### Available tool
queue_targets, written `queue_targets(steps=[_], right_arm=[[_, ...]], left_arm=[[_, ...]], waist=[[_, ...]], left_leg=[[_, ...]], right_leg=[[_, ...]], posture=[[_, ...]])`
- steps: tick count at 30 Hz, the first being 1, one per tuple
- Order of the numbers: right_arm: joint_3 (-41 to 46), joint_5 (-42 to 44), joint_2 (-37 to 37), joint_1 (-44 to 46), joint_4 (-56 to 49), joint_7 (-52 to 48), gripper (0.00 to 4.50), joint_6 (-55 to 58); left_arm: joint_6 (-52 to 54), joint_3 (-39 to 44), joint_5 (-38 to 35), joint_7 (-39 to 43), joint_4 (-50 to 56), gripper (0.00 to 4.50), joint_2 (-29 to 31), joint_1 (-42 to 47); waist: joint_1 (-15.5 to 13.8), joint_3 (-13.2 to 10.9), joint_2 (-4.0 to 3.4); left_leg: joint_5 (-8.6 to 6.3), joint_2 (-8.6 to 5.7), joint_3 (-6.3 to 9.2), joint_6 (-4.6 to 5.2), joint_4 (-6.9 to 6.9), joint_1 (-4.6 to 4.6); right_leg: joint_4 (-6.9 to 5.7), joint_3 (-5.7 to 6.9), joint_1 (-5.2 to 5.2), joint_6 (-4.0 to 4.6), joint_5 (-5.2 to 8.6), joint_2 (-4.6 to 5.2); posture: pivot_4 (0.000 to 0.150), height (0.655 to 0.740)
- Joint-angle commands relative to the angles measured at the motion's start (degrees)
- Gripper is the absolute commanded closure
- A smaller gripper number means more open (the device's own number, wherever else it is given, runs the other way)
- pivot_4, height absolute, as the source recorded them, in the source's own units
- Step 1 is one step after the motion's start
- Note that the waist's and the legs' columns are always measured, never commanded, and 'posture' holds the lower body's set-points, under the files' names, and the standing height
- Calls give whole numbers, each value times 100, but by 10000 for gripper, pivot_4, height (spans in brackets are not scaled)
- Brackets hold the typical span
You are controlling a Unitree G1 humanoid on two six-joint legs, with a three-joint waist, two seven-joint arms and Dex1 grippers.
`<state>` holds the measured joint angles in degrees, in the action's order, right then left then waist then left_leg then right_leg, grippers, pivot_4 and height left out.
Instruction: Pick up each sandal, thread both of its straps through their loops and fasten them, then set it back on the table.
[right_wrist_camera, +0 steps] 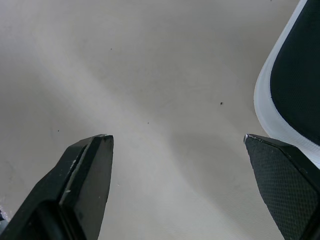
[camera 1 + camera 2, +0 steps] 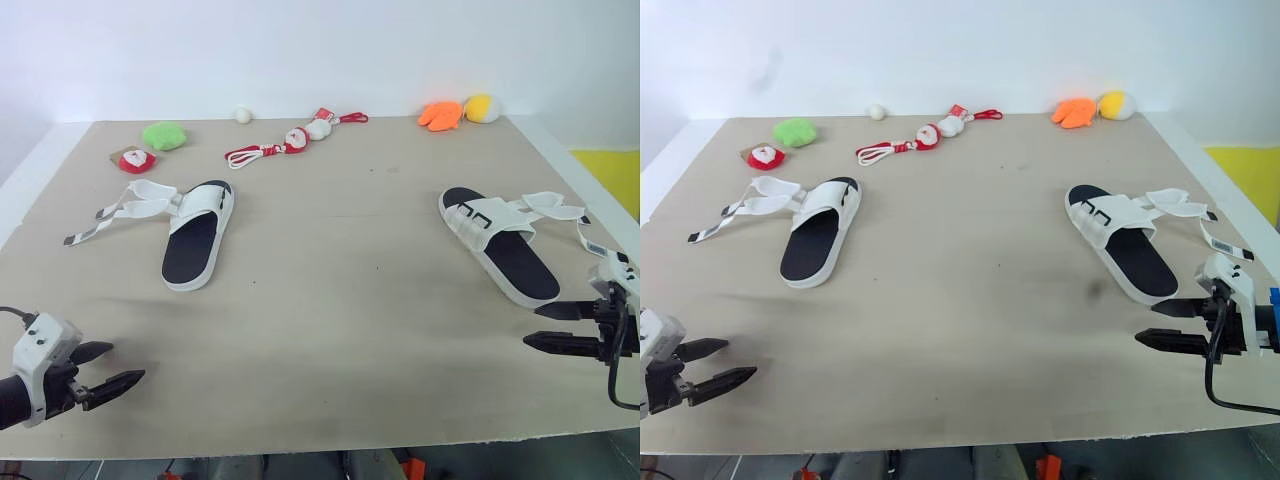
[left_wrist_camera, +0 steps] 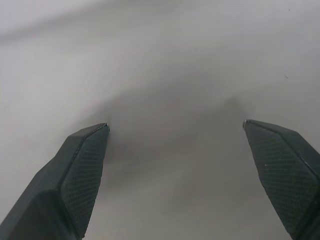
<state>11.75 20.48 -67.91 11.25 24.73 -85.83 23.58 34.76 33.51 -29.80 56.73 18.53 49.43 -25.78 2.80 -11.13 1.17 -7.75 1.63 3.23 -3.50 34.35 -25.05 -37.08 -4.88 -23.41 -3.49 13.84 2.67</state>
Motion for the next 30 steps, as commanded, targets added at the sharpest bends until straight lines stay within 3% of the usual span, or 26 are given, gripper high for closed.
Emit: queue_targets(steps=[1, 23, 30], right_arm=[[93, 33, -80, 94, 13, -66, 0, -28], [72, 40, 34, 358, 255, -32, 0, -164], [488, -18, 888, 1117, -142, 1612, 0, -857]], left_arm=[[-39, 226, -61, 49, -4, 753, 45, 15], [-21, 195, -108, 88, -37, 753, 54, 162], [269, -613, -779, -817, 444, 753, -582, 2058]], waist=[[0, 0, 0], [1, 1, -1], [0, 3, -2]], left_leg=[[0, 0, 0, 0, 0, 0], [0, 0, -1, 0, 6, 0], [4, 6, -4, 4, 21, 0]], right_leg=[[0, 0, 0, 0, 0, 0], [-5, 0, 2, -2, -3, -1], [-14, 0, 8, -14, -18, -5]], posture=[[1500, 7400], [1500, 7400], [1500, 7400]])
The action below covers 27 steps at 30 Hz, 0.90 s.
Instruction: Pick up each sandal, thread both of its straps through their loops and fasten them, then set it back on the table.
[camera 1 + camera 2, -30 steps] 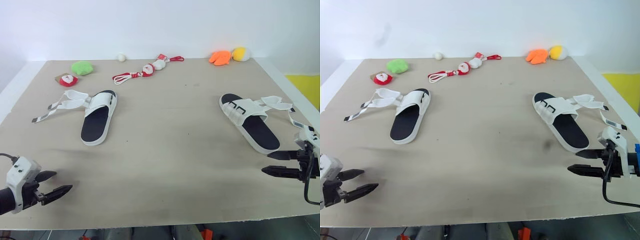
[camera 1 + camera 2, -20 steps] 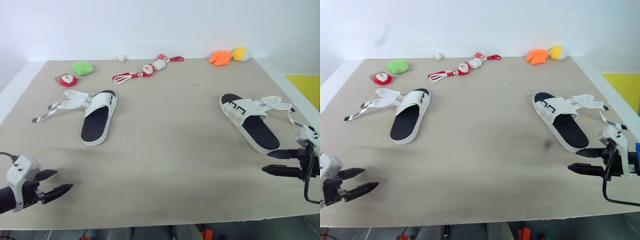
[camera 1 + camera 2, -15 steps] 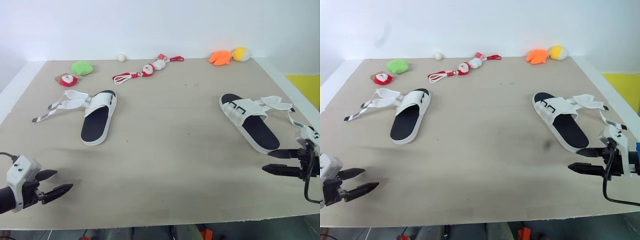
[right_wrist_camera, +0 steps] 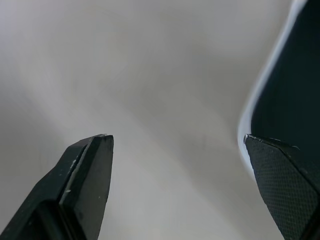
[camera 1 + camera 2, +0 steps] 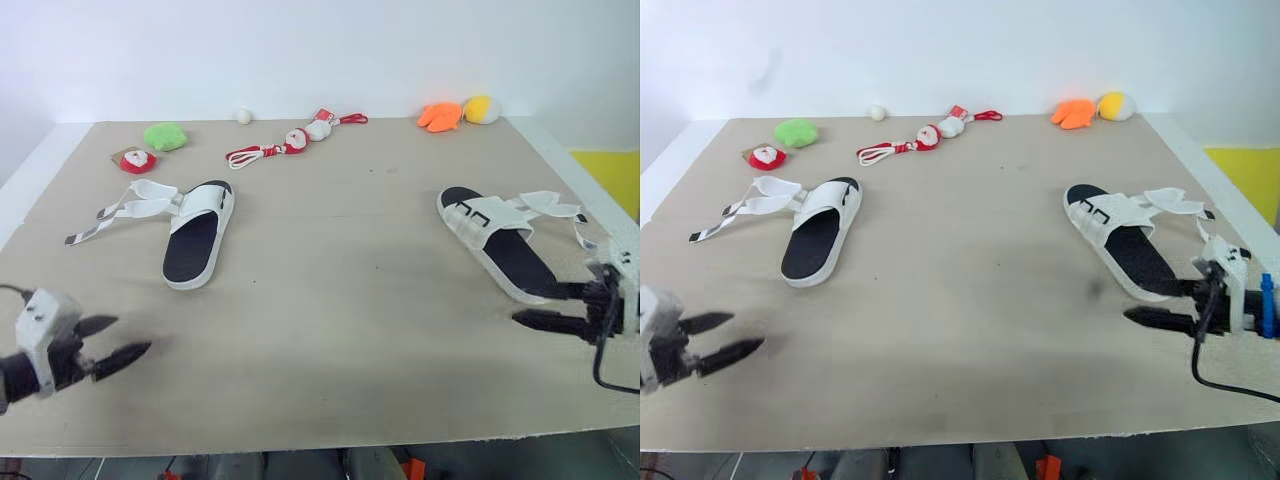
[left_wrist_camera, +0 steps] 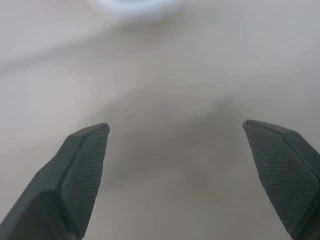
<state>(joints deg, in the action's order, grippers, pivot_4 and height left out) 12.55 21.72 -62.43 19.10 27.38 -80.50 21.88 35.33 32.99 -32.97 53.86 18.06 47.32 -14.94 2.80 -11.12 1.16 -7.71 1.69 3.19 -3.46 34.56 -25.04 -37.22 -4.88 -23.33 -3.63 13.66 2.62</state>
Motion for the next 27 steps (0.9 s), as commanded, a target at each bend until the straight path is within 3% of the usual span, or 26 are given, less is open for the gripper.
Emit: queue_targets(steps=[1, 3, 7, 8, 12, 20, 27], right_arm=[[390, -299, 443, 344, -523, 1352, 0, -957], [379, -792, 689, 427, -660, 2211, 0, -1763], [-217, -2662, 718, 537, -703, 4253, 0, -3133], [-354, -2976, 680, 560, -678, 4512, 0, -3340], [-709, -3867, 466, 718, -485, 5291, 0, -3965], [-1339, -5050, 239, 1067, 168, 6204, 0, -4487], [-2033, -5751, 358, 1773, 1318, 6807, 0, -4652]], left_arm=[[264, -776, -529, -661, 534, 753, -506, 1281], [290, -1463, -419, -885, 591, 753, -883, 1975], [159, -3062, -31, -1089, 216, 753, -1984, 3381], [80, -3364, 99, -1092, 77, 753, -2174, 3603], [-134, -4004, 375, -1129, -454, 753, -2841, 4306], [-512, -4248, 681, -1365, -1103, 753, -3530, 4950], [-498, -4170, 764, -1346, -1036, 753, -3399, 4857]], waist=[[-4, 8, -14], [-18, 10, -8], [-18, 15, -17], [-32, 16, -19], [17, 15, -18], [10, 15, -17], [14, 15, -17]], left_leg=[[1, 0, -2, 2, 0, 0], [4, -6, -5, 6, 9, 1], [23, -5, -6, 13, 13, -8], [23, -6, -8, 15, 6, -5], [42, -10, -17, 21, 4, -5], [48, -9, -58, 34, 1, 5], [54, -14, -68, 43, 1, 6]], right_leg=[[2, -1, 4, 2, -2, 0], [1, -4, 15, -6, -7, 2], [1, -7, 17, -41, -27, -3], [0, -16, 20, -74, -35, -5], [9, -43, 23, -67, -40, -11], [8, -91, 14, -73, -55, -16], [8, -113, 11, -77, -62, -16]], posture=[[1500, 7400], [1500, 7400], [1500, 7400], [1500, 7400], [1500, 7400], [1500, 7400], [1500, 7400]])
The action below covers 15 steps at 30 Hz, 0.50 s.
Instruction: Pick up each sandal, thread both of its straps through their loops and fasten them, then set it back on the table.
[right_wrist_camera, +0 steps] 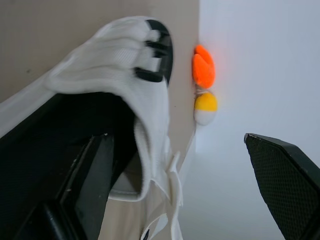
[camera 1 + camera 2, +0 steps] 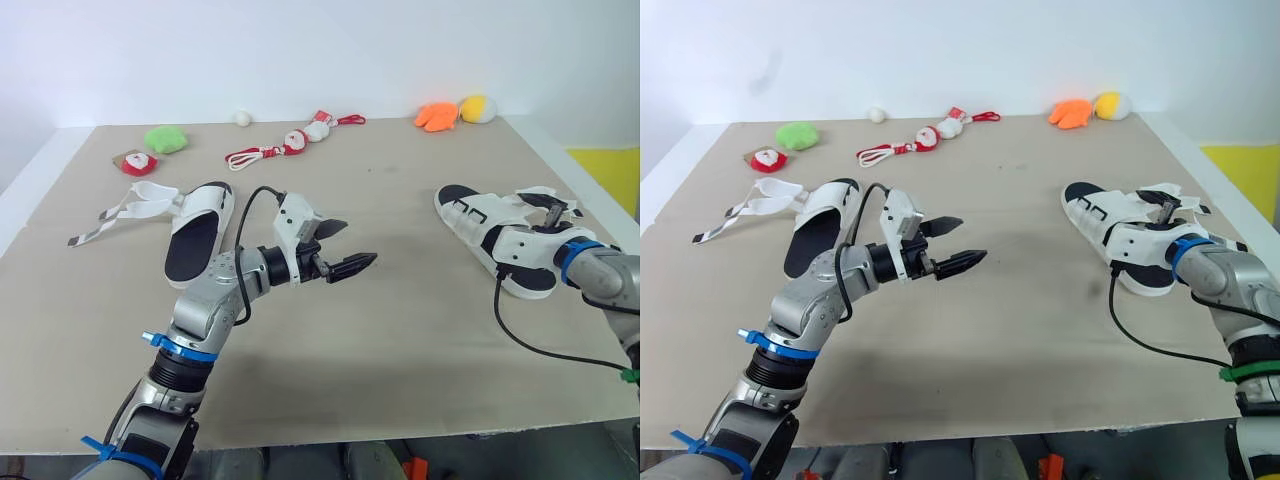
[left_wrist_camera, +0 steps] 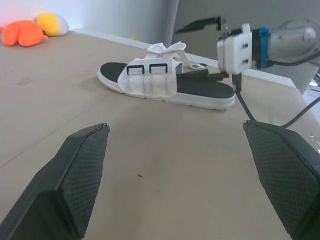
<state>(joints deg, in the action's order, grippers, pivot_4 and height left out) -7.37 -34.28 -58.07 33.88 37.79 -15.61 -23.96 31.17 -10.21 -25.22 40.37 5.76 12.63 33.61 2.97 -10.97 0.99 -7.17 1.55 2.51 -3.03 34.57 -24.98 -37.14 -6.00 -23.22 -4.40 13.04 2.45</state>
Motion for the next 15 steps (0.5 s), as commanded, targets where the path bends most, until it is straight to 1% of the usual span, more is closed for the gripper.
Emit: queue_targets(steps=[1, 9, 11, 12, 15], right_arm=[[-91, -179, -47, 401, 423, 400, 0, -82], [-581, -382, 266, 1215, 1388, 800, 0, -357], [-681, -409, 316, 1370, 1601, 855, 5471, -425], [-725, -430, 329, 1437, 1695, 883, 9153, -463], [-849, -455, 350, 1586, 1902, 927, 25046, -574]], left_arm=[[-65, 157, -13, 0, 227, 753, 91, -22], [16, 116, -27, -113, 429, 753, 114, -188], [35, 108, -34, -150, 476, 0, 109, -223], [44, 106, -37, -166, 489, 0, 105, -229], [64, 125, -41, -198, 522, 0, 121, -260]], waist=[[-1, 0, 0], [18, 0, 1], [19, 0, 0], [21, 0, 0], [27, 0, 0]], left_leg=[[0, -1, 0, 0, 0, -1], [1, -1, 1, 2, -1, -1], [1, -3, 1, 2, -1, -1], [1, -4, 0, 2, -1, -1], [2, -4, 1, 3, -1, -2]], right_leg=[[0, 0, 0, 0, 0, 0], [0, -4, 1, -2, -1, -1], [0, -4, 1, -2, -2, 0], [0, -5, 1, -2, -2, 1], [0, -5, 1, -2, -2, 1]], posture=[[1500, 7400], [1500, 7400], [1500, 7400], [1500, 7400], [1500, 7400]])
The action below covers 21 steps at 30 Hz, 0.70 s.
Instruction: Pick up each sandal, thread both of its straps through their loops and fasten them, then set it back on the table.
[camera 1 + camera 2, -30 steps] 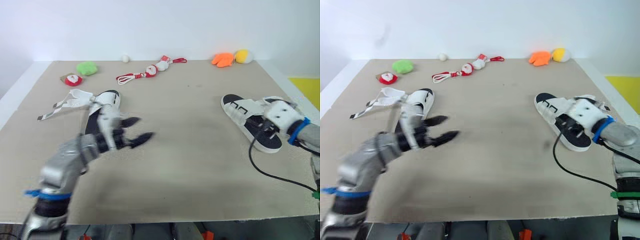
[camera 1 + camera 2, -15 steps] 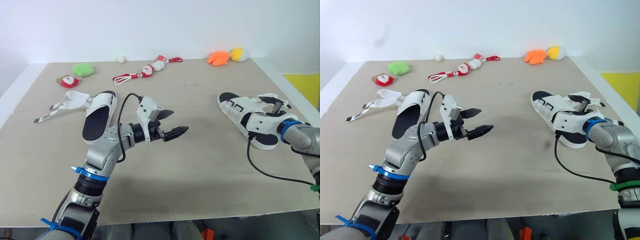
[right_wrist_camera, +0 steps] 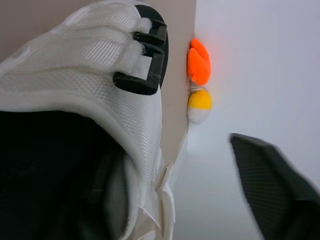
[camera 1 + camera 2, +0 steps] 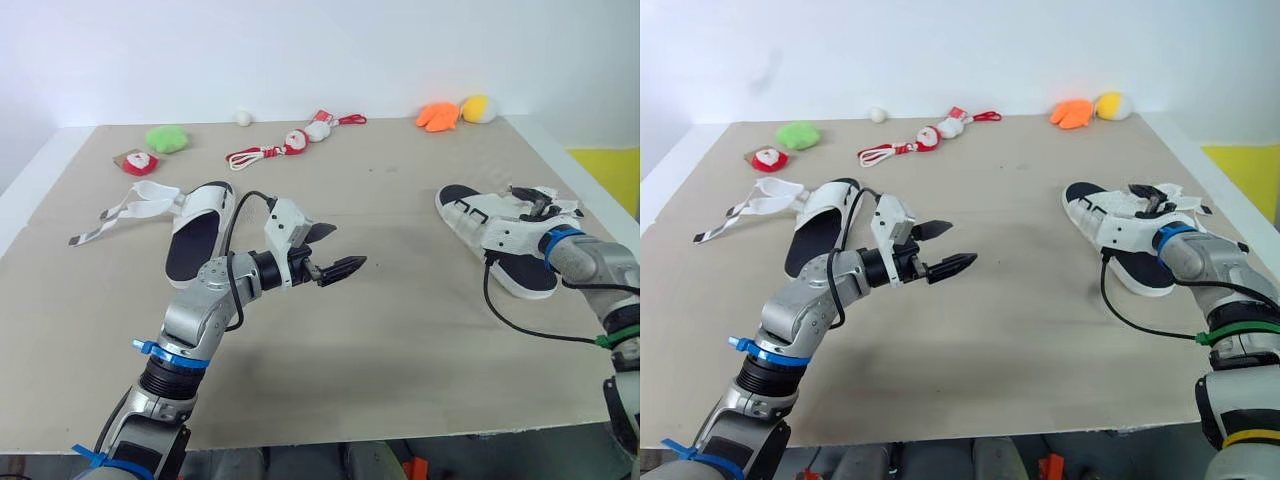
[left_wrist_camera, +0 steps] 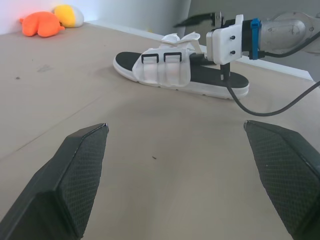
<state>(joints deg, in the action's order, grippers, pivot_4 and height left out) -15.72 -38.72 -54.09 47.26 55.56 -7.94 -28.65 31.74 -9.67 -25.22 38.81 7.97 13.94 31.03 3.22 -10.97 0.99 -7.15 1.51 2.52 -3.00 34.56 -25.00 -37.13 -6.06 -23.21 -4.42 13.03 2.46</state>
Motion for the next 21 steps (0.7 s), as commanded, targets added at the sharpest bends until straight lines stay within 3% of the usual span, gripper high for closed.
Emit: queue_targets(steps=[1, 2, 5, 15, 21], right_arm=[[-44, -12, -43, 284, 180, 167, 30028, -136], [-65, 5, -33, 302, 228, 135, 36898, -209], [-136, 44, -30, 334, 324, 115, 44541, -390], [-145, 797, -13, 489, -606, -611, 44541, -3141], [-562, 372, 249, 890, -908, -886, 44541, -4250]], left_arm=[[5, 79, -41, -45, 304, 0, 1, -12], [7, 99, -46, -47, 308, 0, 20, -27], [2, 148, -54, -30, 291, 0, 85, -58], [-11, 854, -207, 407, 125, 0, 1063, -206], [-3, 1245, -267, 681, -98, 0, 1666, -165]], waist=[[2, 0, 0], [2, 0, 0], [7, 0, 0], [216, -2, -1], [247, -5, 5]], left_leg=[[0, 0, 0, 0, 0, 0], [0, 0, 0, 0, 0, -1], [0, 0, 0, 0, -1, -1], [0, 3, 1, 1, -8, 3], [2, 4, 3, 3, -8, 3]], right_leg=[[0, 0, 0, 0, 0, 0], [0, 0, -1, 0, 0, 0], [0, -1, -1, -1, 0, 0], [0, -5, -4, -5, -2, -5], [0, -4, -1, -5, -2, -5]], posture=[[1500, 7400], [1500, 7400], [1500, 7400], [1500, 7400], [1500, 7400]])
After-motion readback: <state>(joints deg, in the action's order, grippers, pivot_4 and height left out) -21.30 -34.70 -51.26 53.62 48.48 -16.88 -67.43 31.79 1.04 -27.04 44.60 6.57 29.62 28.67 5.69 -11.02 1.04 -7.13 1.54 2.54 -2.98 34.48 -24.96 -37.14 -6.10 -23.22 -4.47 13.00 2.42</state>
